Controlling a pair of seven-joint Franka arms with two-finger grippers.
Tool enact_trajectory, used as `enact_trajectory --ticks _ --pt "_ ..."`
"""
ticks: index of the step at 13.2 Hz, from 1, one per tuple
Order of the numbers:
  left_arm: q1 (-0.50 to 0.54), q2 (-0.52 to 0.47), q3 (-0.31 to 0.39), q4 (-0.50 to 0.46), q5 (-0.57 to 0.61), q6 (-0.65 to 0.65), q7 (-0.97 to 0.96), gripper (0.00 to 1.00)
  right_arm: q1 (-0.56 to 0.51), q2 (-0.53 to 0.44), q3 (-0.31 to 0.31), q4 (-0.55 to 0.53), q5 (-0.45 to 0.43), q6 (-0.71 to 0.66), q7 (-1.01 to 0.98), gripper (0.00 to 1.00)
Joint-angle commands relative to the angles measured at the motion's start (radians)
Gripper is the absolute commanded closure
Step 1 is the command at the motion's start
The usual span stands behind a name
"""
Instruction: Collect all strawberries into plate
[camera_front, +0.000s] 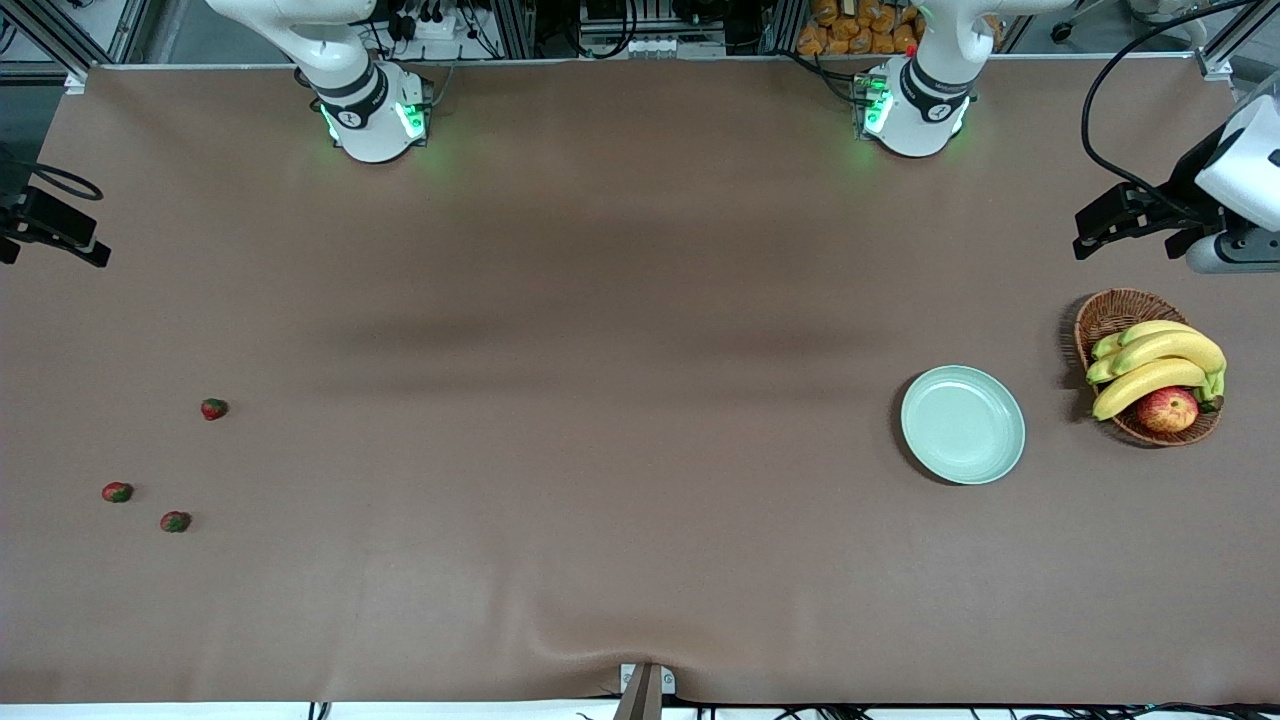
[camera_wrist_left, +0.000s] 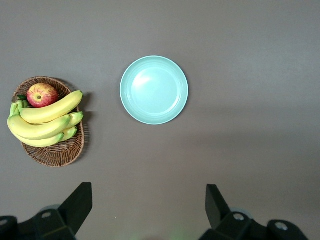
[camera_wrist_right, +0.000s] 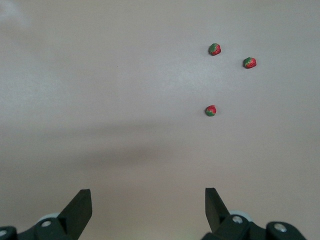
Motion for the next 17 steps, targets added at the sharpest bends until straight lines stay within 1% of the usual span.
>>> enact_trajectory --ticks 1,5,13,16,17 --pt "-0.012 -0.016 0.016 0.008 -0.022 -0.012 0.018 0.0 0.006 -0.005 -0.001 0.005 -0.02 0.002 0.015 0.0" --pt "0.0 0.038 0.016 0.068 -0.022 -0.021 0.021 0.0 0.009 -0.005 -0.001 0.005 -0.02 0.002 0.015 0.0" --pt "-0.003 0.058 0.015 0.056 -0.03 -0.015 0.024 0.0 0.006 -0.005 -0.001 0.006 -0.022 0.009 0.014 0.0" --pt "0.003 0.069 0.016 0.055 -0.03 0.023 0.024 0.0 0.004 -0.002 -0.002 0.005 -0.025 0.009 0.014 0.0" --pt "0.005 0.073 0.016 0.052 -0.03 0.034 0.024 0.0 0.004 0.0 -0.001 0.005 -0.039 0.012 0.014 0.0"
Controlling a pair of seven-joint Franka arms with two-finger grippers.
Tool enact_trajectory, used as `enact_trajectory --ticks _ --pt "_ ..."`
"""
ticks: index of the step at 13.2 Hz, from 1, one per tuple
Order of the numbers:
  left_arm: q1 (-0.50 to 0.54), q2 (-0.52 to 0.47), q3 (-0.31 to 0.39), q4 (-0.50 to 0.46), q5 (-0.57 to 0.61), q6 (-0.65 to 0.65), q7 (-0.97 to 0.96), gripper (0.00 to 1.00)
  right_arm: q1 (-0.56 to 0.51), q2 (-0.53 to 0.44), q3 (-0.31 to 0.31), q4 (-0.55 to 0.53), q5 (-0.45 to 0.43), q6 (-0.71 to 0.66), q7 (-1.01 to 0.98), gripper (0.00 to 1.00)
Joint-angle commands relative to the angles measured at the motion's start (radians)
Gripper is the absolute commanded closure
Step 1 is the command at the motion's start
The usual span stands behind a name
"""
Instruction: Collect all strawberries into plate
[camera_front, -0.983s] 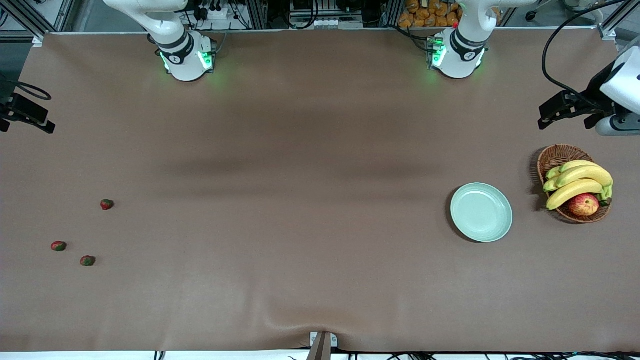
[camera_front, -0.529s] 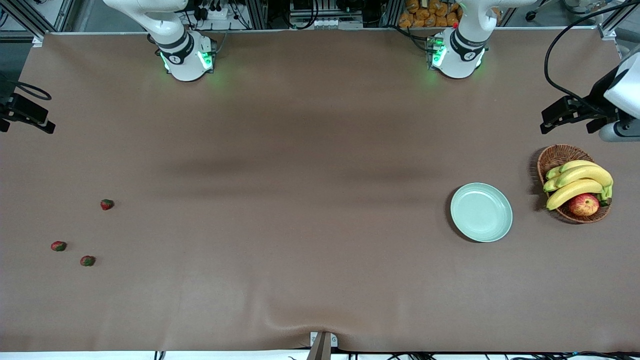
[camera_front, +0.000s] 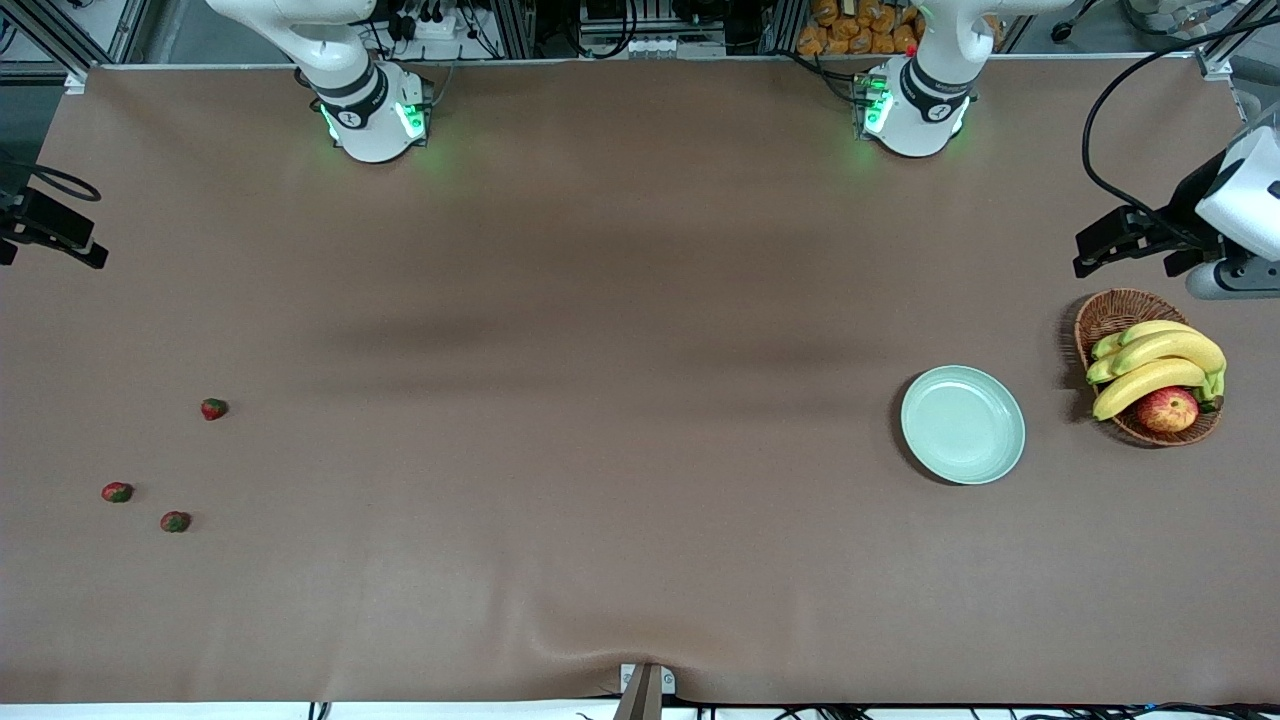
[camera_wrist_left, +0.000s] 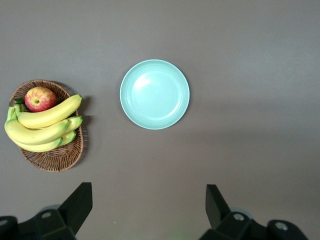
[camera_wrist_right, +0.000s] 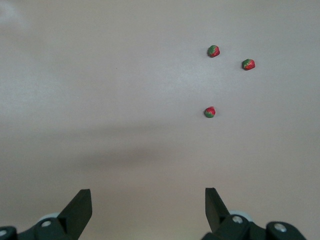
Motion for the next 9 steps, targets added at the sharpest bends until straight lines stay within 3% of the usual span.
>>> enact_trajectory --ticks 1,9 --pt "0.004 0.032 0.007 0.021 -0.027 0.022 0.022 0.0 0.001 0.003 0.002 0.003 -0.039 0.011 0.014 0.0" --pt "0.003 0.037 0.007 0.002 -0.026 0.03 0.022 0.0 -0.008 0.026 -0.003 0.005 -0.068 0.026 0.011 0.0"
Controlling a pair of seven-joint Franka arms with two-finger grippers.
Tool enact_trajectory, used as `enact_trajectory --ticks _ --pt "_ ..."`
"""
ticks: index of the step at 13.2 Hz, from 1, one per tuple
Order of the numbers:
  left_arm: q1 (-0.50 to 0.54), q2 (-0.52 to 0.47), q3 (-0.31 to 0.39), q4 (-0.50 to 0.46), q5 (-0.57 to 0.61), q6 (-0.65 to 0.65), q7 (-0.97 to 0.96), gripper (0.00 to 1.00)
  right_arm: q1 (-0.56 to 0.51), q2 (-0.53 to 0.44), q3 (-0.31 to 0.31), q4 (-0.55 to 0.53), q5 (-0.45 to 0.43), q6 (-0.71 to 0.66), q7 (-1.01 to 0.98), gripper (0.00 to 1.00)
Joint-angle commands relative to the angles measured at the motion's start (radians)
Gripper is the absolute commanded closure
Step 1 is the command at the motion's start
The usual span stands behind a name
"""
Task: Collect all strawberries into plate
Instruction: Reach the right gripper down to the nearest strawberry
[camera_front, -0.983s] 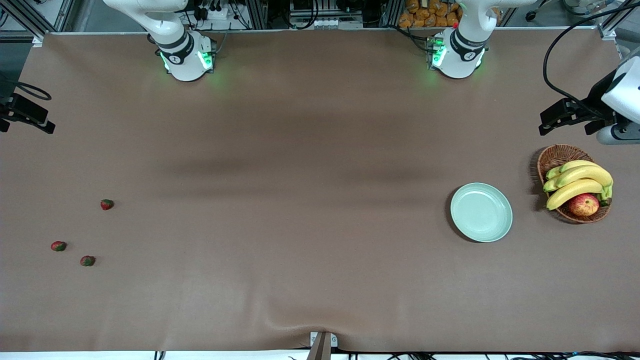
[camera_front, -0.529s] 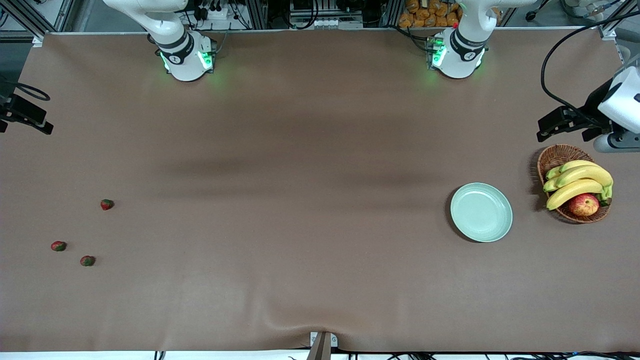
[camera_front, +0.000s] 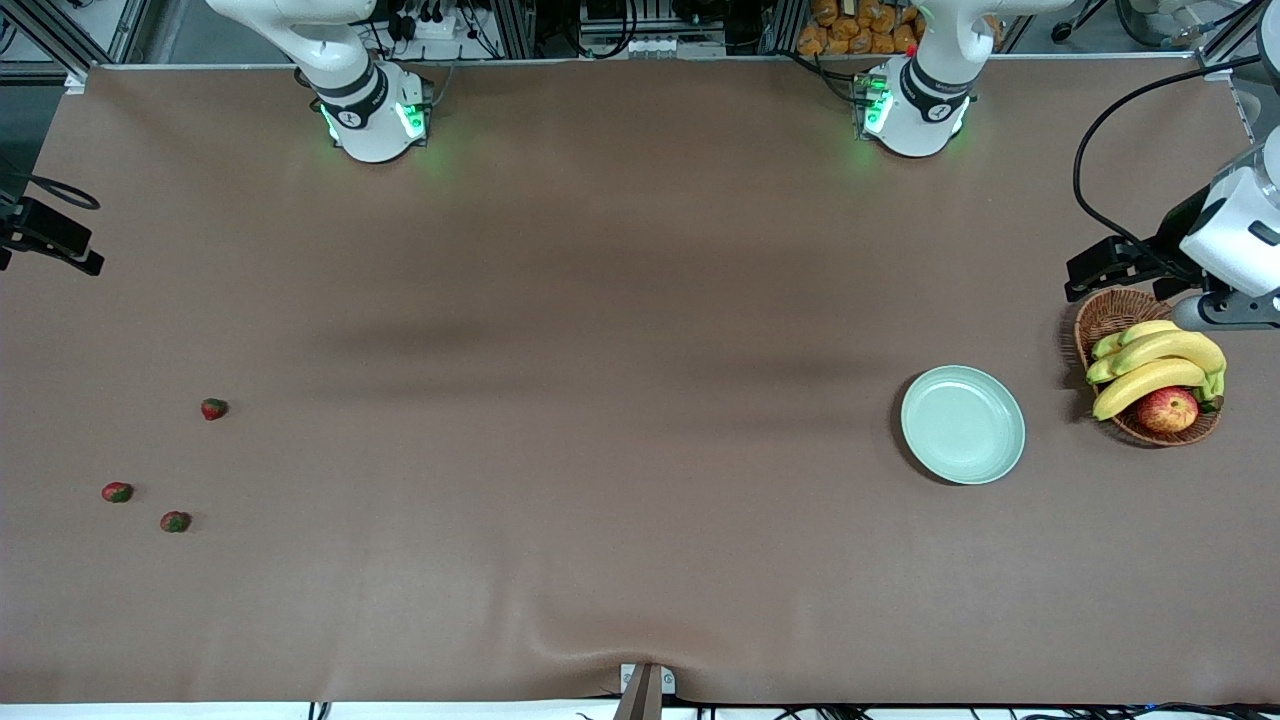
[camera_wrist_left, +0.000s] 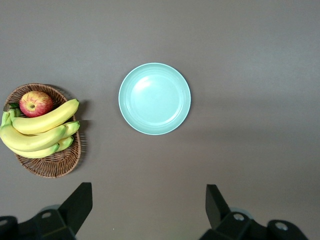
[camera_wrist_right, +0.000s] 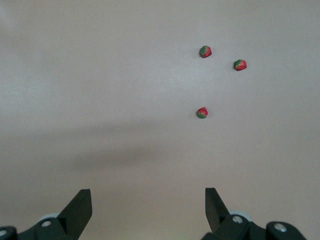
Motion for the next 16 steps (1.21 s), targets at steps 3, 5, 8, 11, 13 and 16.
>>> enact_trajectory --ticks 3,5,8,11,13,16 --pt "0.003 -0.006 0.005 -0.002 -0.026 0.003 0.022 0.0 -0.024 0.08 0.002 0.005 -0.057 0.026 0.006 0.0" --pt "0.006 -0.016 0.004 -0.007 -0.026 -0.002 0.022 0.0 -0.03 0.138 0.0 0.019 -0.073 0.063 0.006 0.0" --pt "0.006 -0.016 0.005 -0.013 -0.026 0.003 0.022 0.0 -0.09 0.235 0.0 0.019 -0.103 0.101 -0.081 0.0" --pt "0.008 -0.013 0.005 -0.018 -0.026 0.01 0.022 0.0 -0.166 0.349 0.0 0.011 -0.116 0.173 -0.118 0.0" --pt "0.006 -0.02 0.004 -0.011 -0.039 0.011 0.018 0.0 -0.183 0.407 0.0 -0.003 -0.116 0.235 -0.122 0.0" --pt "0.008 -0.028 0.005 -0.019 -0.055 0.003 0.02 0.0 -0.205 0.471 0.0 -0.085 -0.113 0.362 -0.12 0.0"
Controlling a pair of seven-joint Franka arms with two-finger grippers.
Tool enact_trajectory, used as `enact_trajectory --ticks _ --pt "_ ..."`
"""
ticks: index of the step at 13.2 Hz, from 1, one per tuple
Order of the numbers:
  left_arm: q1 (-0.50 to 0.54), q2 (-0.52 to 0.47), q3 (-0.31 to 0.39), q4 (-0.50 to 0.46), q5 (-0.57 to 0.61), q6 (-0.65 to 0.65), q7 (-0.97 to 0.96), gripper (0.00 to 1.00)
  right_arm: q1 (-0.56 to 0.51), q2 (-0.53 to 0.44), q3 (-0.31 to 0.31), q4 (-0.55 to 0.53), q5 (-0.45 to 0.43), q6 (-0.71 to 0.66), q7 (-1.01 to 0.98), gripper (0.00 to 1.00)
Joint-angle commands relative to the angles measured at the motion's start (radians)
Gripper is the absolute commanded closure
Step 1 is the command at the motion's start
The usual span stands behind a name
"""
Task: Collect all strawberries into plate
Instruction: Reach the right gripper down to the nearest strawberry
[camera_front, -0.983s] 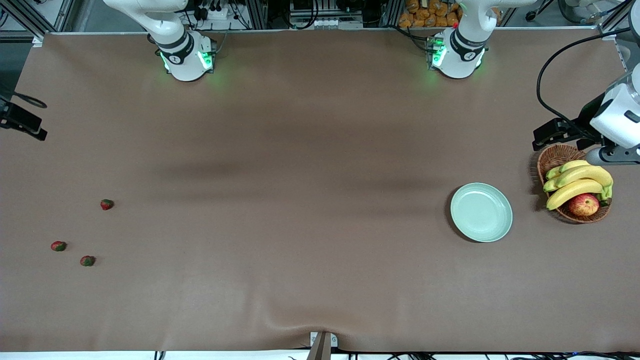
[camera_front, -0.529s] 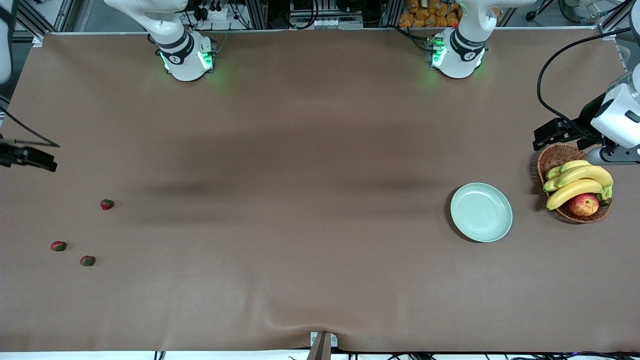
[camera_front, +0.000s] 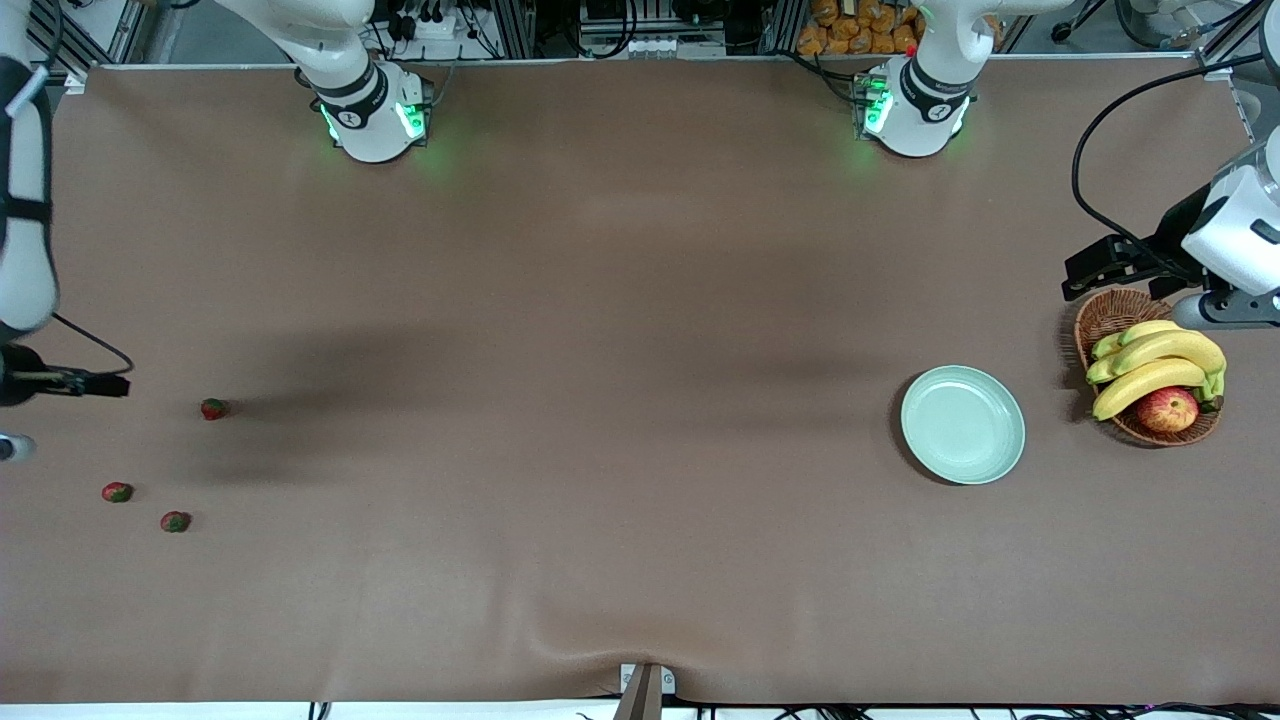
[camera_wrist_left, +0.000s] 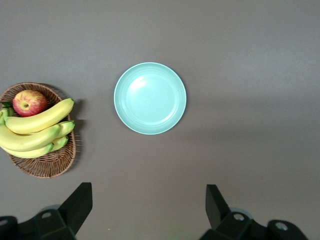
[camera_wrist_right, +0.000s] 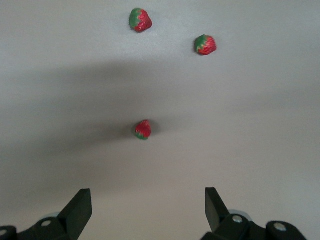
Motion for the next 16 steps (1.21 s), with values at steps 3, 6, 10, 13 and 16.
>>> enact_trajectory --ticks 3,6,10,13,16 --pt "0.004 -0.021 0.003 -0.028 -0.028 -0.003 0.003 0.0 -0.033 0.024 0.015 -0.211 -0.007 0.267 0.007 0.0" --pt "0.004 -0.02 0.003 -0.029 -0.028 -0.006 0.003 0.0 -0.068 0.076 0.018 -0.307 -0.002 0.438 0.005 0.0" --pt "0.005 -0.015 0.003 -0.029 -0.041 -0.003 0.0 0.0 -0.079 0.137 0.021 -0.306 0.094 0.489 -0.001 0.0" --pt "0.015 -0.014 0.003 -0.029 -0.043 0.0 0.0 0.0 -0.07 0.14 0.021 -0.307 0.117 0.488 -0.001 0.0" --pt "0.034 -0.02 0.003 -0.028 -0.043 0.0 0.002 0.0 -0.067 0.15 0.021 -0.307 0.117 0.488 -0.002 0.0"
